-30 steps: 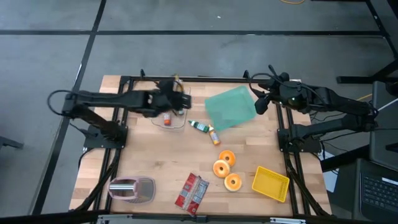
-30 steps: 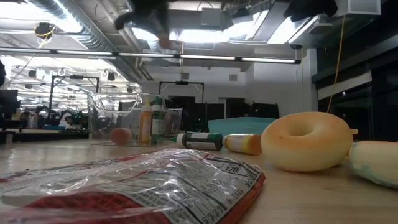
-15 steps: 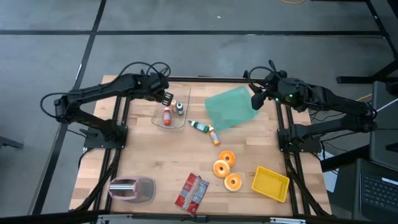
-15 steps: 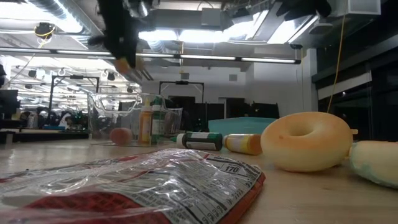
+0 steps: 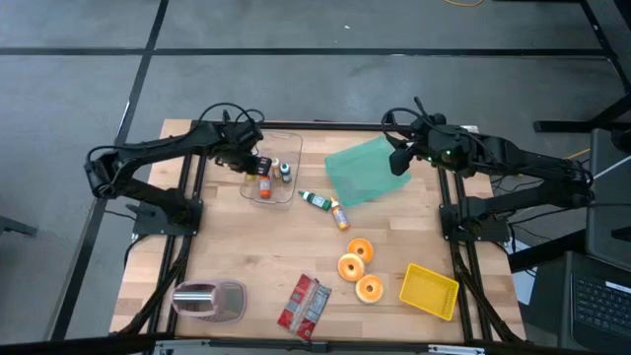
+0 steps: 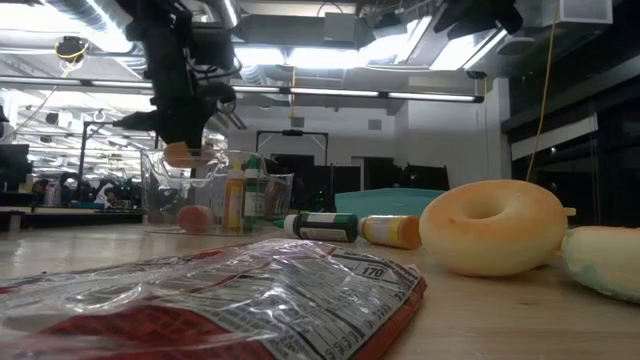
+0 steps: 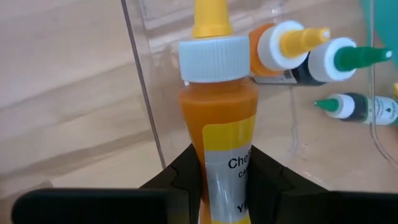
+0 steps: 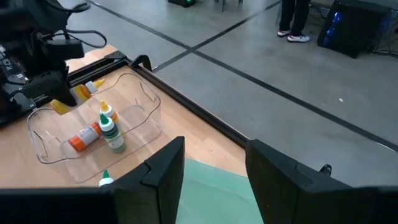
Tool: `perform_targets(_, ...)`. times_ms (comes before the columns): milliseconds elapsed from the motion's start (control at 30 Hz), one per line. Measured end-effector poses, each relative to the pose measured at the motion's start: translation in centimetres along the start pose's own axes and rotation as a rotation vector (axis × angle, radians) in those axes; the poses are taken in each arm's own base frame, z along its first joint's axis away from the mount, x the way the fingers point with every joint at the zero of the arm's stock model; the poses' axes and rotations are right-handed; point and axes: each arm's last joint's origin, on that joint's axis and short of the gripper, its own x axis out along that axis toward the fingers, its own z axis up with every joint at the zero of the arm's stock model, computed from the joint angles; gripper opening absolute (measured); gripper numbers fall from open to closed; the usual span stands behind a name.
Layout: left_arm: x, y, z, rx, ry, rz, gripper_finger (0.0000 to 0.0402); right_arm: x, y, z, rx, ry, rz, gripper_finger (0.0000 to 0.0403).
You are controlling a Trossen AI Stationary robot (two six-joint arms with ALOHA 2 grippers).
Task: Pick & Place Food Item
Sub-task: Put the left yellow food coloring bottle into the transparent bin, then put the green food coloring bottle into the transparent bin
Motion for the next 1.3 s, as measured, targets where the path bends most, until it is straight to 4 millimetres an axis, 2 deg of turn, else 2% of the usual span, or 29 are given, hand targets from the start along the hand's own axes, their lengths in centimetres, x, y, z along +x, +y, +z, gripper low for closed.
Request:
perform_targets(400, 1.3, 1.6, -0.4, -0.068, 0.103, -0.026, 0.0120, 0.0, 0.1, 0.2, 0.010, -0.015, 0.005, 0.0168)
perform_targets(900, 1.3, 0.9, 0.3, -0.081, 0.056, -0.127, 0.0170, 0.0, 0.1, 0.2, 0.002, -0.015, 0.005, 0.0168)
perform_targets(1200, 1.3, 1.3, 0.6, -0.115, 0.049, -0.126, 0.0195, 0.0, 0.1, 0.2, -0.001, -0.015, 0.005, 0.0168)
perform_targets(1300, 0.6, 0.8, 0.8, -0.111, 0.023, -0.155, 0.0198, 0.0, 0.1, 0.2, -0.001, -0.015, 0.005, 0.0168)
